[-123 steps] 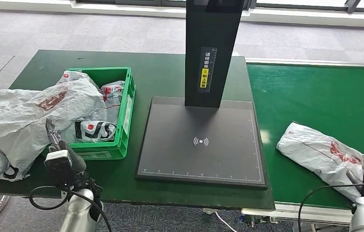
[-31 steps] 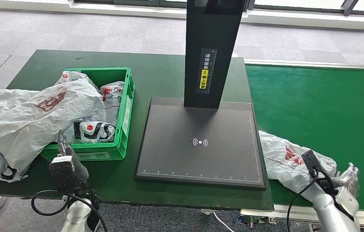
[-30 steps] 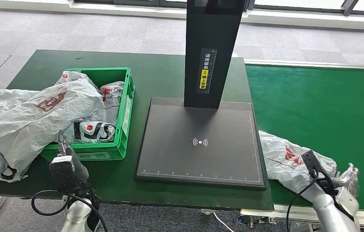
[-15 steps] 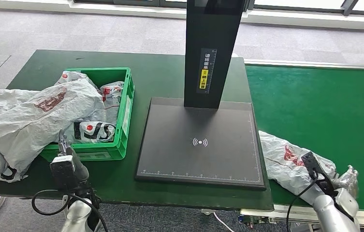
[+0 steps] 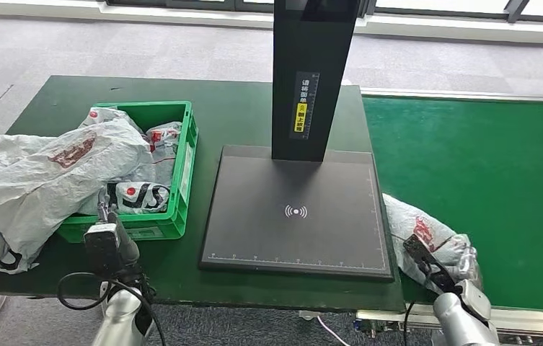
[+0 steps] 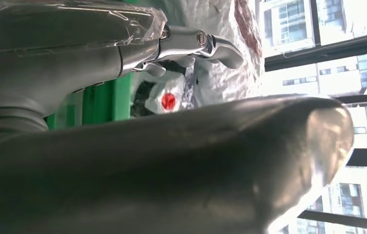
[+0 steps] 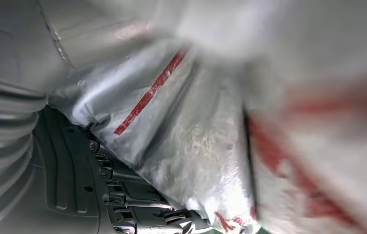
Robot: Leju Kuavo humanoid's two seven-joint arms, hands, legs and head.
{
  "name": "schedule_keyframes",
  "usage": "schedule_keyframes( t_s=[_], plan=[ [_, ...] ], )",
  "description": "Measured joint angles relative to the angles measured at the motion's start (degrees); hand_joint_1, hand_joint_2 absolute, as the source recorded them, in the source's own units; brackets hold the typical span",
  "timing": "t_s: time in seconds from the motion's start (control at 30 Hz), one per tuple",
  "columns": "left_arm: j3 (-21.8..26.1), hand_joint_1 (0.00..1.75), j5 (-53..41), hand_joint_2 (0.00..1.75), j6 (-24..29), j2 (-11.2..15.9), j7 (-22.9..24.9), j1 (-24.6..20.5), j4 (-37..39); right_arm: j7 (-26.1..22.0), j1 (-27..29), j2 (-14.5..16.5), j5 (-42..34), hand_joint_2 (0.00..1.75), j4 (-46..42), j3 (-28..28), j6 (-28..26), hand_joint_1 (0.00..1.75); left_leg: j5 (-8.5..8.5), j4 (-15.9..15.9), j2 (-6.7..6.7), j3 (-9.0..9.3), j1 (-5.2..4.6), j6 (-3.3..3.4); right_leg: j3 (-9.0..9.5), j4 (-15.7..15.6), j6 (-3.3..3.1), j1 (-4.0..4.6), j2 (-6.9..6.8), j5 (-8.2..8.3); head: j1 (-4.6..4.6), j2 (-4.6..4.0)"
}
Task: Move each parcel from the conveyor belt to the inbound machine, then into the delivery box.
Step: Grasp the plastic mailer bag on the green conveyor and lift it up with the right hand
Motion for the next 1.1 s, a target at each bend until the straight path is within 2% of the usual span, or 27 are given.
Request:
schedule_keyframes(
  t_s=[0.07, 0.17, 0.3, 0.53, 0.83, 0.97, 1.1],
  plan=[
    [0.0, 0.0, 0.46, 0.0, 0.01, -0.03, -0.29, -0.63, 0.93, -1.14, -0.13, 2.21, -0.78, 1.75, 0.34, 1.0, -1.06, 0.0, -0.1, -0.01, 0.34, 0.18, 0.04, -0.16, 0.03, 0.0, -0.11, 0.04, 0.33, 0.05, 0.0, 0.0],
    [0.0, 0.0, 1.0, 0.0, 0.08, -0.1, -0.79, -0.96, 1.75, -2.93, -0.16, 3.49, -2.76, 1.75, 0.63, 1.97, -2.37, 0.0, -0.18, -0.01, 0.77, 0.34, 0.05, -0.33, 0.05, 0.03, -0.26, 0.05, 0.79, 0.14, -0.01, 0.0],
    [0.0, 0.0, 1.16, 0.0, 0.51, -0.37, -1.2, -1.02, 2.0, -5.48, 0.11, 4.09, -4.77, 1.75, 0.67, 2.6, -4.19, 1.75, -0.18, -0.03, 1.12, 0.39, 0.12, -0.51, 0.0, 0.07, -0.44, 0.09, 1.15, 0.25, -0.01, 0.0],
    [0.0, 0.0, 0.86, 0.0, 0.59, -0.85, -0.5, -1.4, 2.1, -7.79, 0.63, 4.29, -5.96, 1.75, 0.63, 4.95, -5.74, 1.75, -0.16, -0.11, 1.36, 0.67, 0.37, -0.9, 0.02, 0.11, -0.75, 0.33, 1.45, 0.3, -0.02, 0.0],
    [0.03, 0.0, -0.24, 0.0, 0.45, -1.38, 0.15, -1.81, 2.2, -11.77, 2.42, 4.57, -10.42, 1.75, -1.27, 5.82, -9.26, 1.75, -0.09, -0.15, 1.32, 0.62, 0.44, -1.0, -0.03, 0.13, -0.86, 0.4, 1.38, 0.31, -0.02, 0.0],
    [0.83, 0.0, -0.65, 0.0, 0.43, -1.7, 0.13, -2.15, 2.2, -16.48, 4.96, 5.16, -17.48, 1.75, -5.1, 5.9, -13.09, 1.75, -0.03, -0.15, 1.06, 0.39, 0.43, -1.03, -0.17, 0.16, -0.89, 0.39, 1.09, 0.29, -0.02, 0.0],
    [2.18, 0.0, -1.21, 0.0, 0.28, -2.01, 0.06, -2.88, 2.42, -18.91, 8.85, 5.7, -23.71, 1.75, -13.6, 5.89, -13.55, 1.75, 0.04, -0.16, 0.89, 0.06, 0.42, -1.06, -0.48, 0.21, -0.9, 0.37, 0.9, 0.29, -0.01, 0.0]
  ],
)
